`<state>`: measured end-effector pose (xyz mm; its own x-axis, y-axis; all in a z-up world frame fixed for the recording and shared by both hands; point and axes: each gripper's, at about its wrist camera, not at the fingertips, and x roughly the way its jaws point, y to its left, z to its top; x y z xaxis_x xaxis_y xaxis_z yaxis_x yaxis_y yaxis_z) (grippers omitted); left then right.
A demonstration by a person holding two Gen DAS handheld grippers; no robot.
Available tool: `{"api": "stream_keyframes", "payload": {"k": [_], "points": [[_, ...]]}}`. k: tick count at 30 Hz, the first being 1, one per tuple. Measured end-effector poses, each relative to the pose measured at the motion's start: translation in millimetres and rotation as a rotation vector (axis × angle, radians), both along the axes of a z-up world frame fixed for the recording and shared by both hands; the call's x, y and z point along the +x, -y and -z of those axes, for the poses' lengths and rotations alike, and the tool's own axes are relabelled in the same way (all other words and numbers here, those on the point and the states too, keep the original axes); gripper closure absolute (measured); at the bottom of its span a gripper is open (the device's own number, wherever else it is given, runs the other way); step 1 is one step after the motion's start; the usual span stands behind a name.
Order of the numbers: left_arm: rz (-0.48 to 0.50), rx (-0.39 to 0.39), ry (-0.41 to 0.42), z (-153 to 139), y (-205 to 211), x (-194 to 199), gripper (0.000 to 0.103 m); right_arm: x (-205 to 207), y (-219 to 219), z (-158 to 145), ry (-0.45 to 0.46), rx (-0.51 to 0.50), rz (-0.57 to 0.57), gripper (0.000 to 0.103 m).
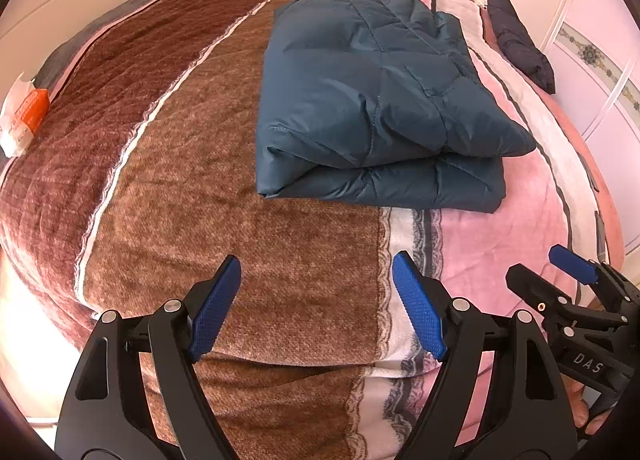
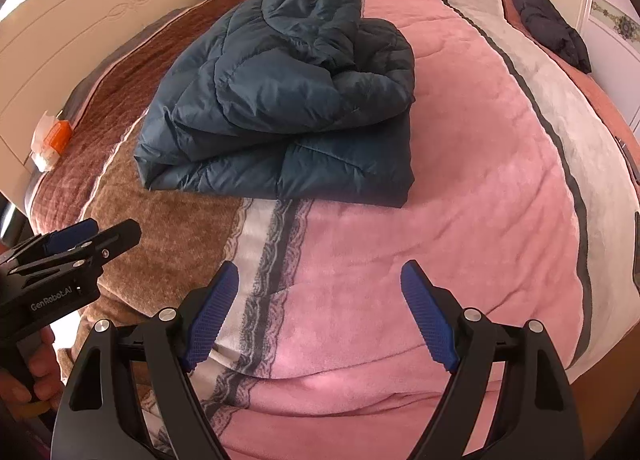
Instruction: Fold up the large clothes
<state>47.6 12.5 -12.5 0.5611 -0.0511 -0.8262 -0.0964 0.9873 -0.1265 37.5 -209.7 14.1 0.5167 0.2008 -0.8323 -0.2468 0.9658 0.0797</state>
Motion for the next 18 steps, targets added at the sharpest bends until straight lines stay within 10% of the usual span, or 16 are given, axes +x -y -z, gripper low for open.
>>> {"api": "stream_keyframes", "payload": {"k": [18], "points": [[0.000, 0.008, 0.004, -2.1, 0.8, -2.0, 0.026, 0.0, 2.9, -0.4, -0.011, 0.031, -0.011, 0.022]]}}
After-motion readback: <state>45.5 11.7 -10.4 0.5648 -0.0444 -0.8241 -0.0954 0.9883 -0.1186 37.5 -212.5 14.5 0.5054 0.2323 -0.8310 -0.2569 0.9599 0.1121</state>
